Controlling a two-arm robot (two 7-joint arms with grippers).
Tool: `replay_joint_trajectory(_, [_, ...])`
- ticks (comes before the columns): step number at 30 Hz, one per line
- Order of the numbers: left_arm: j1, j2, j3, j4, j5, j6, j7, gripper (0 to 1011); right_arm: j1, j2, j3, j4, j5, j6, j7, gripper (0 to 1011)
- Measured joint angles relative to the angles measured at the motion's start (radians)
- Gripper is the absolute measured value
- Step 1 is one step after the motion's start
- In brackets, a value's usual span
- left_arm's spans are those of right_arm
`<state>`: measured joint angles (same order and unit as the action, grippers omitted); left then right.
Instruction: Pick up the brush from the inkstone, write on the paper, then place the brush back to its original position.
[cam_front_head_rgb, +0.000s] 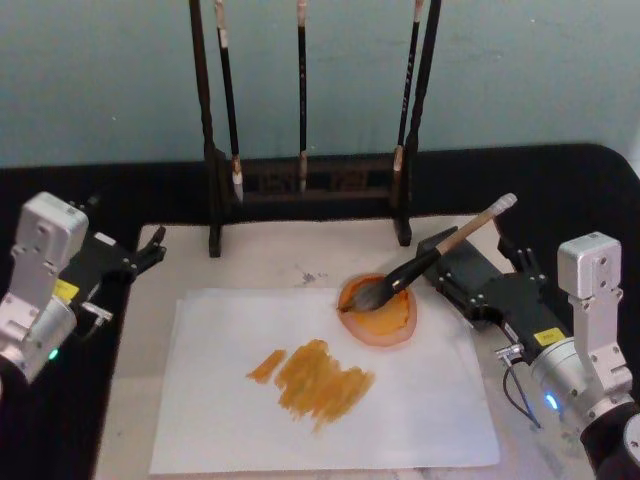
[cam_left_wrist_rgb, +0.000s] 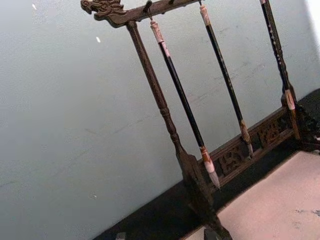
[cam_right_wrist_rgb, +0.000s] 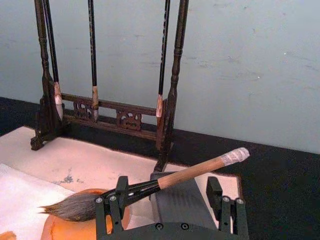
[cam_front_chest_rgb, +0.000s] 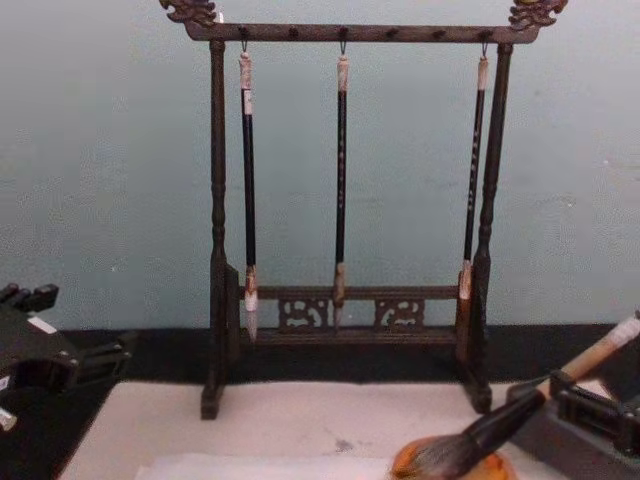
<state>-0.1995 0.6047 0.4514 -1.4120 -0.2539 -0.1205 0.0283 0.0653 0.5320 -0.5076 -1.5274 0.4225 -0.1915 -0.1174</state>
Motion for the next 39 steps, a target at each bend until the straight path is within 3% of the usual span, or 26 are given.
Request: replay_joint_trajectory(39, [0.0,0.0,0.0,0.0,0.0,0.0,0.0,1010,0.0,0.0,0.0,0.0,0.0,0.0,0.0,1000])
